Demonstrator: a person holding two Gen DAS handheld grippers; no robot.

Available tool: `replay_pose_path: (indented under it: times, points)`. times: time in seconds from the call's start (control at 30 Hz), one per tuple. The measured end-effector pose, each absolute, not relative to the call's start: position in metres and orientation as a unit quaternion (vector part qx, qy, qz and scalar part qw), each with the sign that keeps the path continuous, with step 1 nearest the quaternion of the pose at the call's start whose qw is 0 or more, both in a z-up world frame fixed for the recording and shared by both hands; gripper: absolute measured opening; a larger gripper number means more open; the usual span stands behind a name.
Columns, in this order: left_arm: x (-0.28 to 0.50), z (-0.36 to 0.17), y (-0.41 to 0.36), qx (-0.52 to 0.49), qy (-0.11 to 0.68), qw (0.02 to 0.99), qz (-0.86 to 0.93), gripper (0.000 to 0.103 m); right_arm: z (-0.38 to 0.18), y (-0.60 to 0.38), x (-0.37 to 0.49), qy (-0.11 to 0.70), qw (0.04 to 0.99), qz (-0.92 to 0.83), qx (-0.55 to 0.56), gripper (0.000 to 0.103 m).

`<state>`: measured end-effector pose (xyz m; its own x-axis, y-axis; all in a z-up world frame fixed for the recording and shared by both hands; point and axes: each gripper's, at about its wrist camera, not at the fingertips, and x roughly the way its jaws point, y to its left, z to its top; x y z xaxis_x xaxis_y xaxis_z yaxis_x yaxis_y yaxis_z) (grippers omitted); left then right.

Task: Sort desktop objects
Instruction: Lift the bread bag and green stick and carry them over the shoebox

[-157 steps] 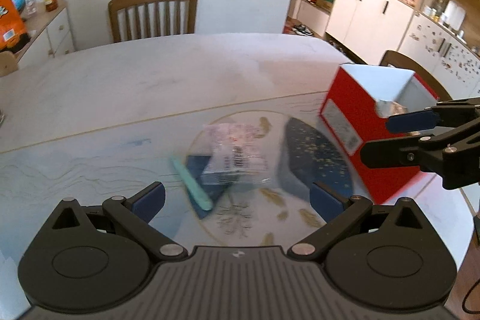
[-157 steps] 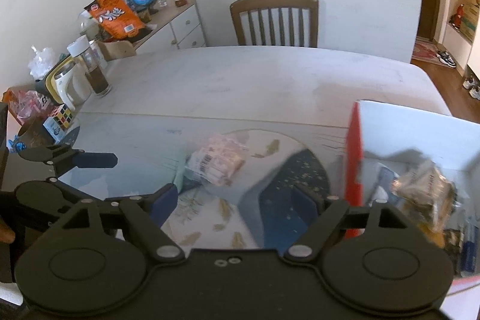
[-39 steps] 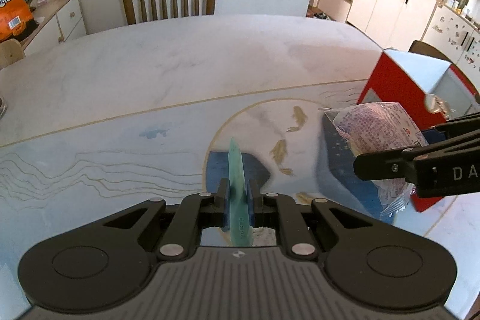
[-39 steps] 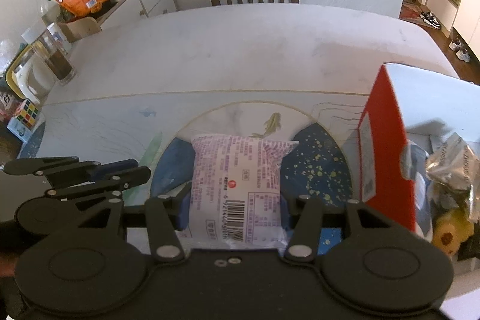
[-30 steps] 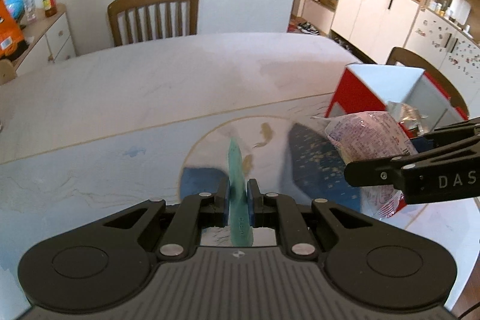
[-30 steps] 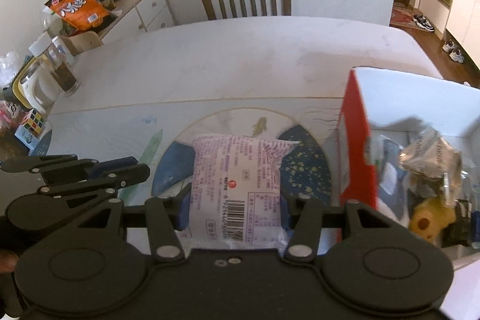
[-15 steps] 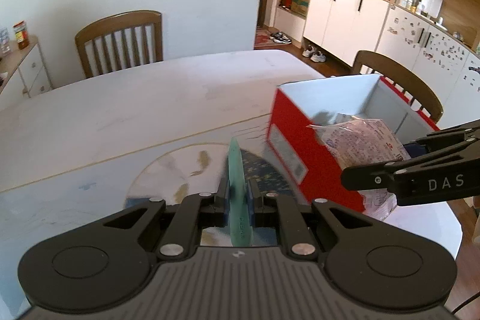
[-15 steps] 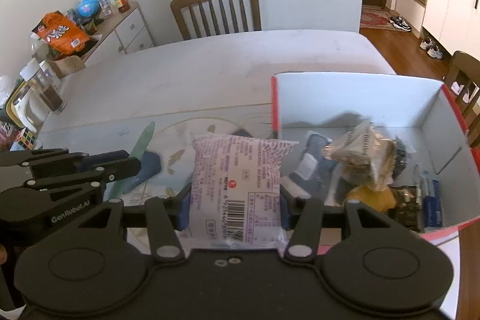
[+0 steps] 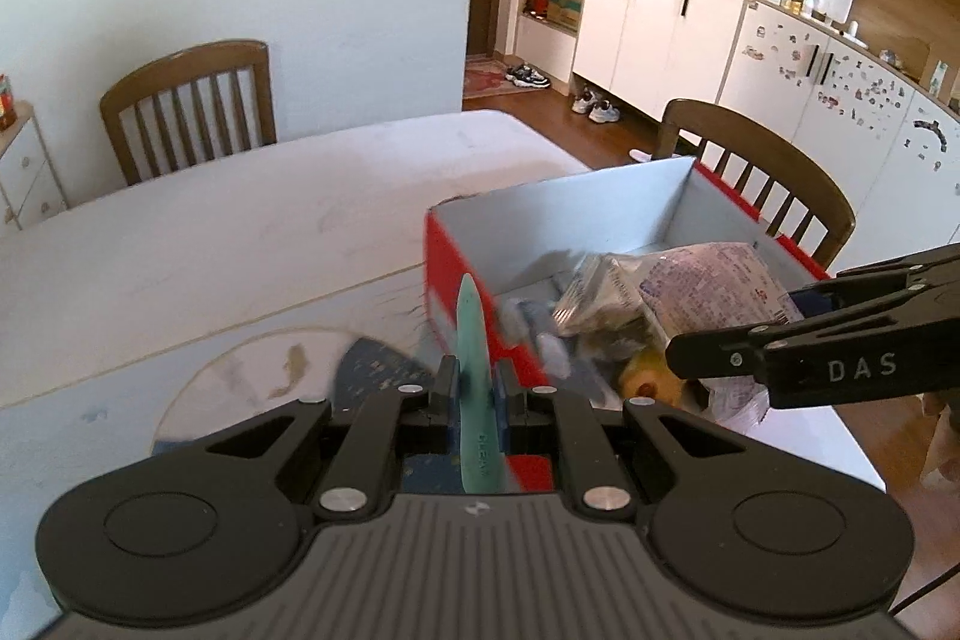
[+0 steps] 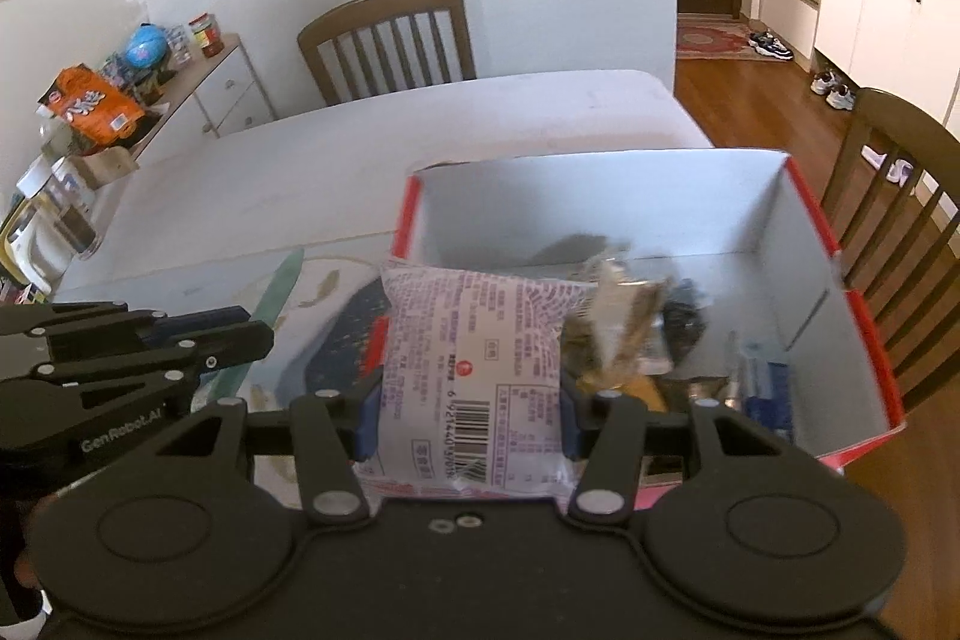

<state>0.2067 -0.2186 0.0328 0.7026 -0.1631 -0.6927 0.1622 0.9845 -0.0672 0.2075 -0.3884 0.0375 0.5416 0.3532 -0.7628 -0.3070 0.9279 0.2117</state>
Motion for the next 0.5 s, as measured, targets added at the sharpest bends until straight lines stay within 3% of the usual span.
replay_pose_path:
  times: [0.5]
  points:
    - [0.238, 0.027, -0.284, 0.017, 0.388, 0.915, -0.106, 0.011, 0.03, -0.46, 0.232, 0.441, 0.881, 0.173, 0.027, 0.052]
